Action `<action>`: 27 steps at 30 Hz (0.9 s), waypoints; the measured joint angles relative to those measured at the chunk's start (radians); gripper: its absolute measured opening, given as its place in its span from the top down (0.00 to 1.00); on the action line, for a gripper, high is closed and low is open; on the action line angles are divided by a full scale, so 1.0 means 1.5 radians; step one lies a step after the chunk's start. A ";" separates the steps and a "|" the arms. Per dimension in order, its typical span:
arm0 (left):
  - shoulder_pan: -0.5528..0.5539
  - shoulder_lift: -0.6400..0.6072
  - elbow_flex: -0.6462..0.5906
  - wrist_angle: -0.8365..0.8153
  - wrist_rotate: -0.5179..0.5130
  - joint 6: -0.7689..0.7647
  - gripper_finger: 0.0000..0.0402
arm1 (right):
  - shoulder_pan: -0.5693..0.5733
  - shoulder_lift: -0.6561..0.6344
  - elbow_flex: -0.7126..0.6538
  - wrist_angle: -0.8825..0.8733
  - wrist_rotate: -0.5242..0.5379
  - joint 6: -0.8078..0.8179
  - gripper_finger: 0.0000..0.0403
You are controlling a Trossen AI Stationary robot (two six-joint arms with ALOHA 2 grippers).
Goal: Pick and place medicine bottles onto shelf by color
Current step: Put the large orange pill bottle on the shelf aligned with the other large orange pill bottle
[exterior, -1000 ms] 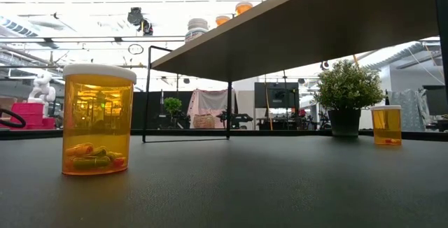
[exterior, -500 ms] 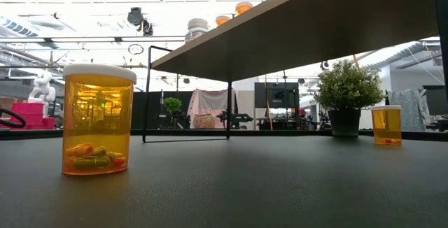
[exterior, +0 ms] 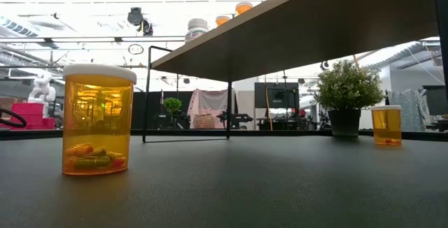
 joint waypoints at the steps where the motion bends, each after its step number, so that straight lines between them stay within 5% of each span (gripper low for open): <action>1: -0.009 0.000 0.000 -0.018 0.005 -0.023 0.75 | 0.011 -0.014 -0.020 0.017 0.013 0.000 0.36; 10: -0.107 0.021 0.001 -0.110 0.146 -0.250 0.75 | 0.080 -0.109 -0.163 0.173 0.113 -0.074 0.36; 16: -0.169 0.047 0.000 -0.167 0.252 -0.431 0.73 | 0.087 -0.155 -0.252 0.260 0.113 -0.146 0.36; 27: -0.258 0.065 -0.001 -0.220 0.301 -0.632 0.36 | 0.087 -0.215 -0.310 0.276 0.108 -0.145 0.36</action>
